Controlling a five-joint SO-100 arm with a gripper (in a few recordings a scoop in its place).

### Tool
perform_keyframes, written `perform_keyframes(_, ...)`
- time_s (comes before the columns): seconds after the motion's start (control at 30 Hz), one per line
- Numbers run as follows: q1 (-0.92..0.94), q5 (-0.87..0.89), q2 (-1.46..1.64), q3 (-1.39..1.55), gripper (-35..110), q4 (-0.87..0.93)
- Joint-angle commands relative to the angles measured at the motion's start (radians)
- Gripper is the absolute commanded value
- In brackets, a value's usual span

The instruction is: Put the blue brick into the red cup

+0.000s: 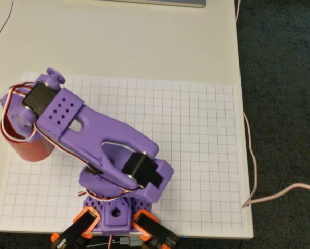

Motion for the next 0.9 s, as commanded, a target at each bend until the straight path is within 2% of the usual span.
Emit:
perform_keyframes(0.0,-0.003,0.012,0.052,0.003,0,-0.005)
perform_keyframes(0.13,0.015,0.011,0.066,0.018,0,-0.023)
perform_keyframes(0.2,0.089,0.008,0.075,0.032,0,-0.063)
perform_keyframes(0.27,0.239,-0.029,0.074,0.049,0,-0.129)
perform_keyframes(0.43,0.750,-0.129,0.060,0.100,0,-0.391)
perform_keyframes(0.53,0.982,-0.169,0.055,0.035,0,-0.442)
perform_keyframes(0.67,1.206,-0.202,0.133,-0.055,0,-0.422)
perform_keyframes(0.87,1.295,-0.278,0.426,-0.084,0,-0.221)
